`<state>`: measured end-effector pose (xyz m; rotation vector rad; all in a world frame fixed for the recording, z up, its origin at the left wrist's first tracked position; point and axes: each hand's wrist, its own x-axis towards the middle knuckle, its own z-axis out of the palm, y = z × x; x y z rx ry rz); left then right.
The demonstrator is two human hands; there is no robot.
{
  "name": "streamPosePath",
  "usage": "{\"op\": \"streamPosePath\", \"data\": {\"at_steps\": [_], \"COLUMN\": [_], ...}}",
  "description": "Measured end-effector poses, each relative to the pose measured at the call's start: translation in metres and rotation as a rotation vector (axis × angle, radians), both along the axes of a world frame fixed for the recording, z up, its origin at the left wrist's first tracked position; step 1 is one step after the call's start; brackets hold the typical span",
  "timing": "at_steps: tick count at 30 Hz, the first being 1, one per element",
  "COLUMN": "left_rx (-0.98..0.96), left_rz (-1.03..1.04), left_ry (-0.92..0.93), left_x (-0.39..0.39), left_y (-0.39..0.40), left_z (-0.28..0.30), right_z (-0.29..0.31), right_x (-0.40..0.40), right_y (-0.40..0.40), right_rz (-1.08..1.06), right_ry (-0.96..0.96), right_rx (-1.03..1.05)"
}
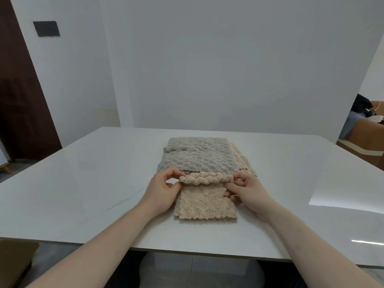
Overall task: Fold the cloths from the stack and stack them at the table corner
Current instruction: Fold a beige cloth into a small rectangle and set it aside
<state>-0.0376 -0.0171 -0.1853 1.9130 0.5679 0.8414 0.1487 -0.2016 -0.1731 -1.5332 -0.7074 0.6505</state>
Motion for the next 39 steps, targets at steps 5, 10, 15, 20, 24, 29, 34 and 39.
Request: {"op": "streamPosePath", "data": {"at_steps": [5, 10, 15, 20, 24, 29, 34, 39], "left_rx": [-0.068, -0.008, 0.117, 0.129, 0.221, 0.198, 0.212, 0.431], "left_rz": [-0.010, -0.022, -0.051, 0.015, 0.027, -0.044, 0.022, 0.097], "left_ry": [-0.035, -0.051, 0.035, 0.051, 0.054, 0.127, 0.195, 0.381], "left_x": [0.001, 0.001, 0.000, -0.001, 0.001, 0.002, 0.005, 0.007], "left_y": [-0.004, -0.001, 0.000, -0.004, -0.007, -0.004, -0.004, -0.005], "left_z": [0.002, -0.001, -0.004, -0.004, -0.004, -0.010, -0.008, -0.010], "right_z": [0.002, -0.003, -0.007, -0.012, -0.011, -0.015, -0.023, -0.018], "right_x": [-0.001, -0.010, -0.018, -0.021, -0.026, -0.019, -0.013, -0.017], "right_y": [-0.002, -0.003, -0.004, -0.004, -0.002, 0.002, 0.007, 0.005], "right_rz": [-0.016, -0.057, -0.059, -0.025, -0.037, -0.041, -0.082, -0.062], "right_ry": [0.050, -0.051, -0.336, -0.509, -0.570, -0.632, -0.669, -0.823], "right_rx": [0.060, 0.179, 0.150, 0.058, 0.035, -0.051, -0.171, -0.257]}}
